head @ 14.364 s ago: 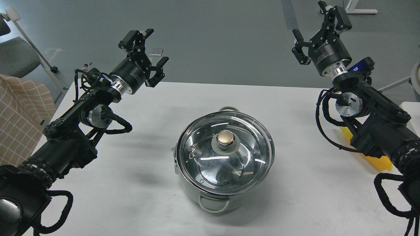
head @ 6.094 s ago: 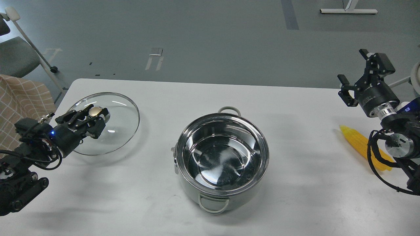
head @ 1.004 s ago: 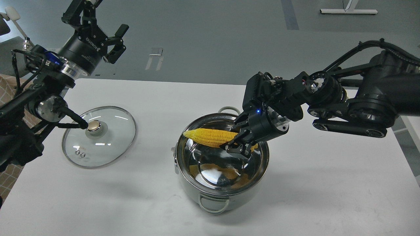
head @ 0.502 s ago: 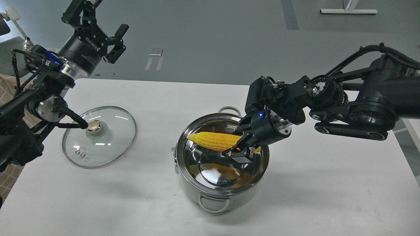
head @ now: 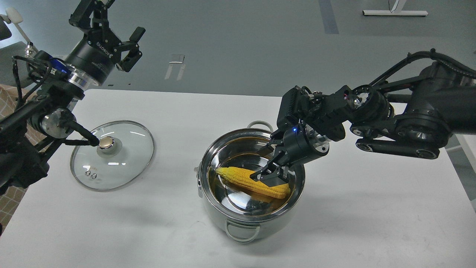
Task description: Open pot and put corn in
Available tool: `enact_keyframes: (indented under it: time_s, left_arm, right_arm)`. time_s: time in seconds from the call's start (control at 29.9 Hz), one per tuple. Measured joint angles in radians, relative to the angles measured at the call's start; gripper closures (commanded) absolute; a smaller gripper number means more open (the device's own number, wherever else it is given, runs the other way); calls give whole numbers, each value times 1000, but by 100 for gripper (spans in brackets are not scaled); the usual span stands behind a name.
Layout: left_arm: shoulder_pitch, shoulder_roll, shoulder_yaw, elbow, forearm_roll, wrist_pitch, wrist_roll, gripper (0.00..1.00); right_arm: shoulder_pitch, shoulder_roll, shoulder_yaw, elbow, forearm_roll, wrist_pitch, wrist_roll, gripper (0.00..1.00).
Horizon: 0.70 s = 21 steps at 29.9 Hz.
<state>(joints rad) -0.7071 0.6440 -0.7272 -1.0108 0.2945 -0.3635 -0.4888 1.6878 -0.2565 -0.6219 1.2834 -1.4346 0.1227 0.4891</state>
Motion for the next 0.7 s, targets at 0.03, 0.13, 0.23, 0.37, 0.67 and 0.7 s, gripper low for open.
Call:
enact_keyframes:
  time_s: [0.03, 0.13, 0.23, 0.37, 0.67, 0.7]
  left_arm:
    - [0, 0, 0, 0, 0, 0, 0, 2]
    - [0, 0, 0, 0, 2, 6, 0, 2]
    - [0, -1, 1, 0, 9, 23, 0, 2]
    - [-9, -6, 1, 1, 15, 34, 0, 2]
    - [-15, -42, -10, 28, 12, 18, 64, 2]
    - [-15, -58, -17, 39, 11, 18, 68, 2]
  right_arm:
    - [3, -6, 11, -6, 8, -2, 0, 2]
    - [13, -34, 73, -44, 82, -5, -1, 1]
    - [13, -61, 149, -114, 174, -10, -1, 1]
    - [-28, -79, 280, -246, 312, -19, -1, 1]
    - [-298, 18, 715, -602, 591, -92, -1, 0]
    - [-328, 37, 775, -645, 617, -93, -1, 0]
